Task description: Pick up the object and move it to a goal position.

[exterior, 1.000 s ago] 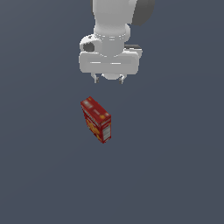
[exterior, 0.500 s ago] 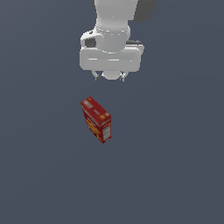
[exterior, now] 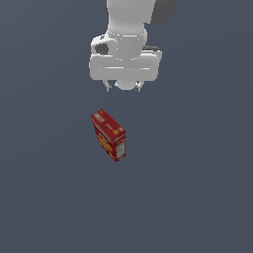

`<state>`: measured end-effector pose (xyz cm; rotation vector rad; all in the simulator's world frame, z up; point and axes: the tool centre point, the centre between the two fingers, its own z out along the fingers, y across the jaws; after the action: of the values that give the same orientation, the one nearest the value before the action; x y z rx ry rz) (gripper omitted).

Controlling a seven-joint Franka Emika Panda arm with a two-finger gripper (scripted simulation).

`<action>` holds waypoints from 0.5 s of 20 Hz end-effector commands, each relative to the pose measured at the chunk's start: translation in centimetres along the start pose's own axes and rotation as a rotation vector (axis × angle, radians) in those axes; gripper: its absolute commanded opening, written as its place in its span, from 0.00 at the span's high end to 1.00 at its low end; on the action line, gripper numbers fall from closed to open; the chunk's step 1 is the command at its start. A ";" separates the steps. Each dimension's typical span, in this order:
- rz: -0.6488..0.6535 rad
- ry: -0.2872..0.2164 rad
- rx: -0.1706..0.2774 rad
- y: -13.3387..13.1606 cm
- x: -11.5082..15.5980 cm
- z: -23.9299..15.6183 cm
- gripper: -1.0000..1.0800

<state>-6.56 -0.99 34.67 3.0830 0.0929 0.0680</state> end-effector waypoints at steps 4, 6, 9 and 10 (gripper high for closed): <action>-0.046 -0.004 0.005 0.4 0.3 0.7 0.04; -0.071 -0.005 0.008 0.6 0.4 1.1 0.04; -0.116 -0.008 0.012 1.1 0.7 1.8 0.04; -0.132 -0.009 0.014 1.2 0.8 2.1 0.04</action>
<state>-5.76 -2.02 33.06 3.0828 0.2608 0.0515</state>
